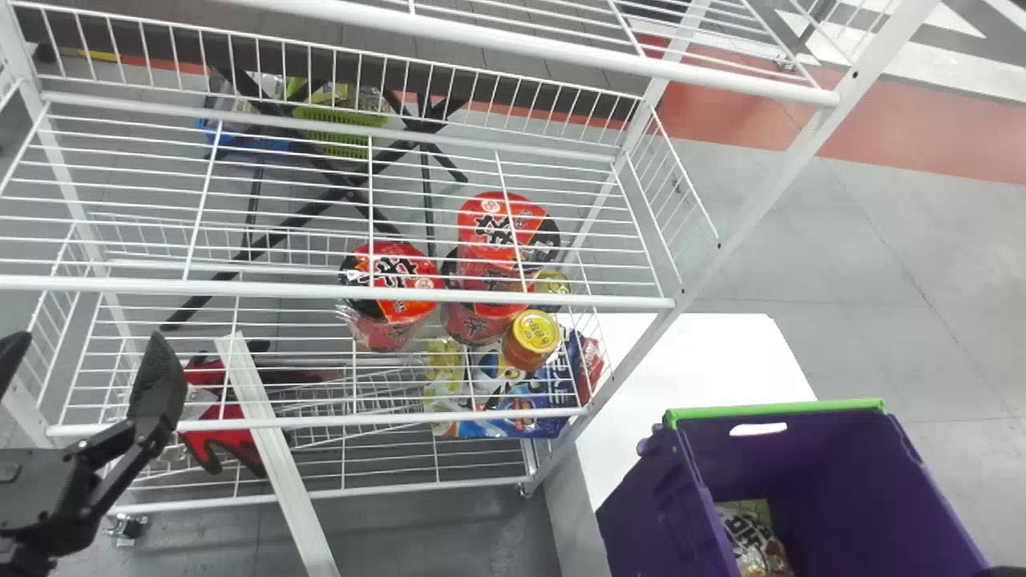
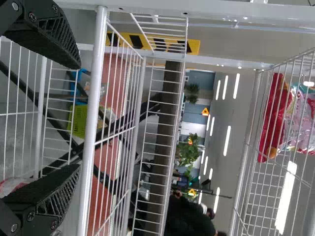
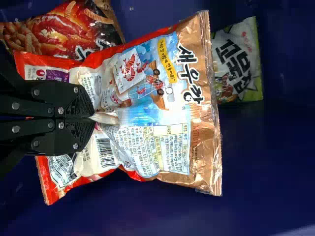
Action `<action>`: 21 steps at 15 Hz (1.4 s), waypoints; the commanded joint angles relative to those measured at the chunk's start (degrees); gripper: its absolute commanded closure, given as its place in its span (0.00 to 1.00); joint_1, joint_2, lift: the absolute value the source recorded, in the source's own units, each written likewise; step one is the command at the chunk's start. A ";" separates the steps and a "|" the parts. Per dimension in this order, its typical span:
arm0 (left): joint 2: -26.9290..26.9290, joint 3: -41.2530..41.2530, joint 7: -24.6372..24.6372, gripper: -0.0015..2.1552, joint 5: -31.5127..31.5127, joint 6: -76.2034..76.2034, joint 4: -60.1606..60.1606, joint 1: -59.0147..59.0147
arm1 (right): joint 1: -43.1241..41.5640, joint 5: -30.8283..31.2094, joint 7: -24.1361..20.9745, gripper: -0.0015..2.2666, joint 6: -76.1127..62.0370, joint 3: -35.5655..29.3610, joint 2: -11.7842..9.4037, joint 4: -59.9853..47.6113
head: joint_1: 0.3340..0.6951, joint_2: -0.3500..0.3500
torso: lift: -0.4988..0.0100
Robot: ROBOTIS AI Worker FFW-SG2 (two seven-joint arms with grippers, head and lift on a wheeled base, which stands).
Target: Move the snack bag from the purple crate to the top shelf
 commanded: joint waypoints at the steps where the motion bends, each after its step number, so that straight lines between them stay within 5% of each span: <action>1: 0.00 0.00 0.00 0.05 -0.01 0.00 0.14 0.01 | 0.06 0.10 0.57 0.91 1.19 0.06 0.15 -1.29 | 1.00 0.00 | 0.26; 21: 0.26 0.35 0.09 0.05 -0.18 0.00 -1.79 1.42 | 0.32 0.19 1.89 0.91 3.82 -0.03 0.41 -4.28 | 1.00 0.00 | 0.42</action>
